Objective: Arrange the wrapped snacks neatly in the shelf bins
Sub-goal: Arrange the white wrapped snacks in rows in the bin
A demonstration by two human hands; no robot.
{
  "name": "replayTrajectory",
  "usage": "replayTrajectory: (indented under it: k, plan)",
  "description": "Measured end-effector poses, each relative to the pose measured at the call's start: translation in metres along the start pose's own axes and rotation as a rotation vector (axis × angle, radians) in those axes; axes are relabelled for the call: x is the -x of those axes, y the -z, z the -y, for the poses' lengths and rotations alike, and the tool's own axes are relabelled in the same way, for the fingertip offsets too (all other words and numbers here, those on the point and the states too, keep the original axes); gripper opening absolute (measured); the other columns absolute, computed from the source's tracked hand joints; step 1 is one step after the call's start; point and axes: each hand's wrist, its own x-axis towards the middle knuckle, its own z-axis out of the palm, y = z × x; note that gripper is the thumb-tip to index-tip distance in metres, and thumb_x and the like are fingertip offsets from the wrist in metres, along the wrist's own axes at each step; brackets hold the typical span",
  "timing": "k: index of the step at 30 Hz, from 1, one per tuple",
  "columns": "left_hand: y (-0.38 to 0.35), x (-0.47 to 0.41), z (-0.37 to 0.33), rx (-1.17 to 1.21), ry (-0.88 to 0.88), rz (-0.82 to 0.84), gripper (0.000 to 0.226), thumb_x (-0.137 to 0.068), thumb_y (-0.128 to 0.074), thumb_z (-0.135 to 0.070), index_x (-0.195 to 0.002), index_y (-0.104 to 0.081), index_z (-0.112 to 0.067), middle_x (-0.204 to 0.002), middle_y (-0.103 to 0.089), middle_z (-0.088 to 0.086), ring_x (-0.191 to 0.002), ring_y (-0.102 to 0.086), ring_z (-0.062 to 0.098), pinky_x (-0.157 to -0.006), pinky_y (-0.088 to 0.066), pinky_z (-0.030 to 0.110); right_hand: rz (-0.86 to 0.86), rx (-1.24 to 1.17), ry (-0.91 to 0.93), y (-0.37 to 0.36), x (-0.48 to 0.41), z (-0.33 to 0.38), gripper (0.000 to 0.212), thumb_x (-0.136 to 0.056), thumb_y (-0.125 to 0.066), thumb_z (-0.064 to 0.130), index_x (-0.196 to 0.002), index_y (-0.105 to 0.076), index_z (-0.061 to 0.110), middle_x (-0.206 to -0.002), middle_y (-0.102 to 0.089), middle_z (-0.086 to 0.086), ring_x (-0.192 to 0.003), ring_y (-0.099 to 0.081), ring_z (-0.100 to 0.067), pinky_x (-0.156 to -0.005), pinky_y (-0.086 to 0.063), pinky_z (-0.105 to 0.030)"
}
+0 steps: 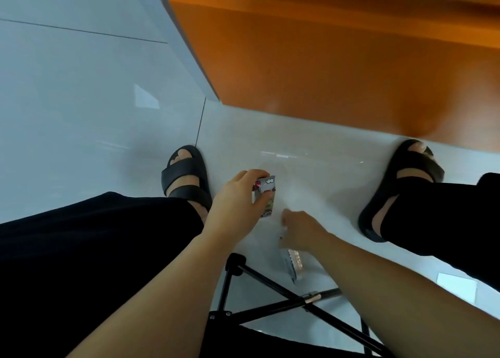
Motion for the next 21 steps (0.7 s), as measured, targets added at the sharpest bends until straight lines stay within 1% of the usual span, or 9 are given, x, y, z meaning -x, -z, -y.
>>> replayTrajectory:
  k: [3, 6, 7, 9, 11, 13, 16, 18, 21]
  plan:
    - [0.003, -0.002, -0.009, -0.001, -0.053, -0.011, 0.033, -0.089, -0.059, -0.026, -0.122, -0.055, -0.022, -0.117, -0.059, -0.005, -0.100, -0.058, 0.012, -0.079, -0.045, 0.022, -0.052, -0.146, 0.028, 0.035, 0.011, -0.002, 0.047, -0.081, -0.067, 0.024, -0.123, -0.049, 0.011, -0.100, -0.053, 0.001, -0.090, -0.049, -0.016, -0.063, -0.037, -0.019]
    - [0.013, 0.001, -0.022, 0.016, -0.103, -0.031, 0.033, -0.088, -0.060, -0.025, -0.121, -0.056, -0.022, -0.116, -0.059, -0.004, -0.098, -0.058, 0.013, -0.079, -0.045, 0.022, -0.124, -0.164, 0.089, 0.073, 0.033, -0.001, 0.052, -0.084, -0.065, 0.025, -0.131, -0.047, 0.011, -0.122, -0.053, -0.007, -0.109, -0.053, -0.023, -0.079, -0.040, -0.023]
    - [0.018, 0.002, -0.027, 0.022, -0.125, -0.039, 0.033, -0.088, -0.060, -0.025, -0.120, -0.056, -0.021, -0.116, -0.060, -0.003, -0.097, -0.058, 0.012, -0.079, -0.044, 0.022, -0.149, -0.165, 0.109, 0.085, 0.044, 0.001, 0.052, -0.085, -0.065, 0.025, -0.132, -0.047, 0.011, -0.123, -0.053, -0.008, -0.108, -0.054, -0.024, -0.079, -0.042, -0.025]
    - [0.030, 0.005, -0.041, 0.034, -0.157, -0.059, 0.033, -0.089, -0.059, -0.027, -0.121, -0.055, -0.023, -0.117, -0.060, -0.004, -0.097, -0.057, 0.010, -0.081, -0.045, 0.023, -0.185, -0.191, 0.146, 0.107, 0.069, 0.004, 0.046, -0.087, -0.063, 0.021, -0.131, -0.050, 0.012, -0.107, -0.055, -0.006, -0.089, -0.060, -0.023, -0.073, -0.048, -0.030]
    - [0.047, 0.010, -0.058, 0.073, -0.171, -0.108, 0.034, -0.089, -0.058, -0.030, -0.123, -0.054, -0.026, -0.114, -0.060, -0.006, -0.096, -0.056, 0.006, -0.081, -0.044, 0.023, -0.232, -0.219, 0.187, 0.128, 0.098, 0.010, 0.036, -0.088, -0.059, 0.013, -0.123, -0.057, 0.011, -0.089, -0.057, -0.002, -0.073, -0.062, -0.020, -0.069, -0.054, -0.034]
    - [0.066, 0.019, -0.078, 0.124, -0.198, -0.166, 0.035, -0.089, -0.059, -0.031, -0.123, -0.054, -0.028, -0.108, -0.058, -0.011, -0.093, -0.053, 0.002, -0.079, -0.039, 0.018, -0.302, -0.213, 0.232, 0.148, 0.131, 0.017, 0.029, -0.086, -0.062, 0.015, -0.115, -0.062, 0.011, -0.080, -0.061, 0.000, -0.070, -0.064, -0.019, -0.072, -0.056, -0.035]
    - [0.098, 0.037, -0.105, 0.141, -0.284, -0.260, 0.037, -0.089, -0.061, -0.030, -0.124, -0.054, -0.027, -0.098, -0.051, -0.018, -0.091, -0.050, -0.001, -0.078, -0.035, 0.012, -0.470, -0.177, 0.329, 0.170, 0.187, 0.032, 0.018, -0.081, -0.070, 0.029, -0.097, -0.068, 0.020, -0.078, -0.061, 0.007, -0.071, -0.061, -0.011, -0.070, -0.051, -0.029]
    - [0.117, 0.045, -0.120, 0.162, -0.337, -0.315, 0.035, -0.087, -0.063, -0.026, -0.122, -0.056, -0.025, -0.092, -0.050, -0.024, -0.087, -0.050, -0.003, -0.072, -0.035, 0.003, -0.588, -0.167, 0.384, 0.179, 0.214, 0.040, 0.005, -0.080, -0.072, 0.033, -0.080, -0.067, 0.031, -0.083, -0.059, 0.012, -0.077, -0.058, -0.010, -0.074, -0.049, -0.029]
    - [0.149, 0.064, -0.145, 0.192, -0.422, -0.376, 0.032, -0.086, -0.065, -0.023, -0.117, -0.059, -0.027, -0.086, -0.049, -0.031, -0.078, -0.052, -0.013, -0.067, -0.035, -0.005, -0.786, -0.206, 0.456, 0.187, 0.254, 0.048, 0.010, -0.079, -0.073, 0.030, -0.073, -0.064, 0.030, -0.086, -0.059, 0.008, -0.080, -0.058, -0.012, -0.078, -0.050, -0.030]
